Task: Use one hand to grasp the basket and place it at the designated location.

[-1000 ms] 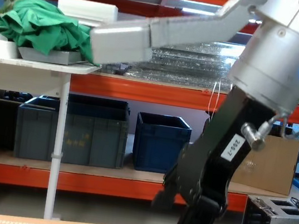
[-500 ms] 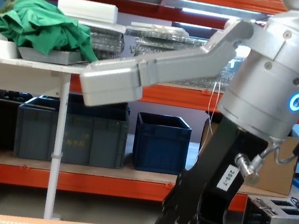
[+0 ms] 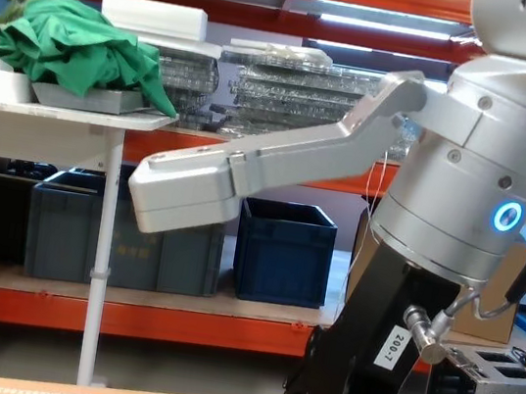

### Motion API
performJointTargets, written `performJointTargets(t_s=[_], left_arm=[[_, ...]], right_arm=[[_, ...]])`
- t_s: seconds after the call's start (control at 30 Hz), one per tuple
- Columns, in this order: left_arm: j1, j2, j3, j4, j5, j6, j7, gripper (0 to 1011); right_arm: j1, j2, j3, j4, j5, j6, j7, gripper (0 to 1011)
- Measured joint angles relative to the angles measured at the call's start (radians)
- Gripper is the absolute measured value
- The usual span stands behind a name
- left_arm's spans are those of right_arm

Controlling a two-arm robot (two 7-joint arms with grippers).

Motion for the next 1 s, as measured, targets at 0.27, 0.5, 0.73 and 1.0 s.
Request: performJointTargets(t_s=[0.27,0.5,0.73,1.0], left_arm=[[0.0,0.0,0.0,0.0,0.0,0.0,0.0,0],[0.0,0.0,0.0,0.0,0.0,0.0,0.0,0],[0.0,0.0,0.0,0.0,0.0,0.0,0.0,0],[0.0,0.0,0.0,0.0,0.0,0.0,0.0,0]], right_arm=[[0.0,-0.008,-0.006,0.012,-0.004,0.003,0.0,1000],[0.002,-0.013,-0.007,0.028,-0.005,0.005,-0.003,865],[0.002,-0.014,-0.006,0.035,-0.005,0.001,-0.01,664],[0.0,-0.016,-0.002,0.041,-0.004,-0.001,-0.013,417]])
